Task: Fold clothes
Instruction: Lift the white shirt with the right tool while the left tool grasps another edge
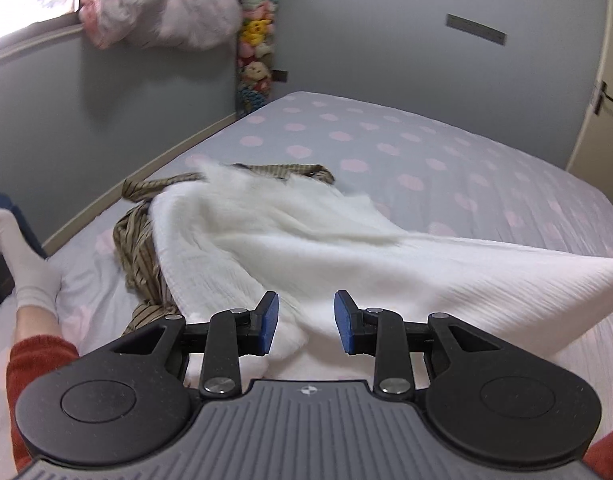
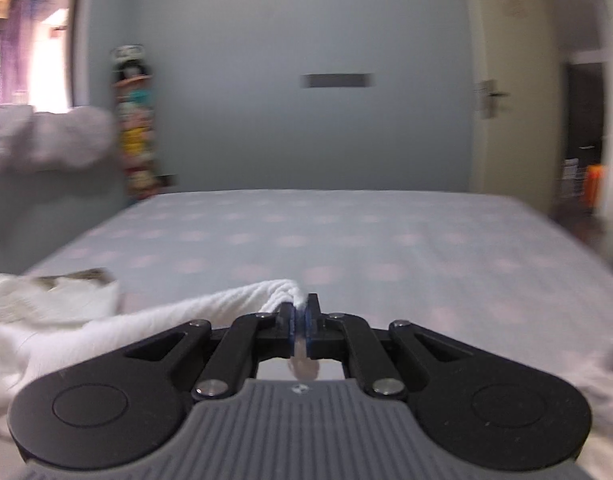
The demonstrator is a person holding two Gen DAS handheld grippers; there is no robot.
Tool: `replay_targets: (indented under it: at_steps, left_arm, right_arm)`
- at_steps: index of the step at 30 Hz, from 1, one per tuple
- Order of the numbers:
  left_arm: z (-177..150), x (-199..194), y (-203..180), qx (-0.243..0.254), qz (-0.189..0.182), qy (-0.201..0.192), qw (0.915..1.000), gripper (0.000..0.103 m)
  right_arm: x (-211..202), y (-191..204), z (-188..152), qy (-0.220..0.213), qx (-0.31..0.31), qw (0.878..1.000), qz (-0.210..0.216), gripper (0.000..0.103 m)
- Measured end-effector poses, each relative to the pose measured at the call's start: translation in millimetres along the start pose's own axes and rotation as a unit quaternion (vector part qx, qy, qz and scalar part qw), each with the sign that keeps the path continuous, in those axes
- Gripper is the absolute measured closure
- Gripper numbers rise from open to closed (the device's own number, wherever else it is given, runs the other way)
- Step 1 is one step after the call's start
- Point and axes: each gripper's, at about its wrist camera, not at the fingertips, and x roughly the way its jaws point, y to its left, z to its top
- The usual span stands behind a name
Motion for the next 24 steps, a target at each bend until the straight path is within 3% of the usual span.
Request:
replay_targets:
  at_steps: [3, 7, 10, 13, 15, 20, 24]
  left_arm:
    - [-0.1, 5.9, -9.3, 0.017, -0.004, 0.006, 0.9998, 0.074]
    - [-1.7, 27.0, -23.7, 0.044, -0.004, 0.025, 0.9987, 0.072]
    - [-4.7, 45.0, -25.8, 0.051, 0.002, 0.039, 0.9979, 0.056]
    - [-7.7, 62.0, -16.0, 0.052, 0.016, 0.055, 0.997, 0.056]
    - [-8.0, 73.1, -4.5, 0.048, 0.03, 0.062, 0.9965, 0.056]
    - [0.4, 103.5, 24.1, 0.034, 0.05, 0.068, 0.9958, 0.056]
    - [13.2, 128.5, 44.8, 0.017, 0.053, 0.063, 0.9964, 0.056]
  right_arm:
    - [-8.3, -51.7, -6.6, 0.018, 0.022, 0.998, -0.054, 0.098]
    - [-10.5, -86.0, -24.2, 0.071, 0.038, 0.995, -0.064, 0.097]
    - [-8.9, -78.6, -37.8, 0.104, 0.023, 0.993, -0.044, 0.093]
    - [-7.4, -71.1, -51.4, 0.137, 0.009, 0.99, -0.024, 0.084]
    - [-2.7, -61.7, -51.9, 0.144, -0.008, 0.989, -0.011, 0.067]
    - [16.4, -16.9, -47.7, 0.157, -0.059, 0.985, 0.052, 0.067]
    - [54.5, 37.8, -42.8, 0.17, -0.103, 0.974, 0.109, 0.067]
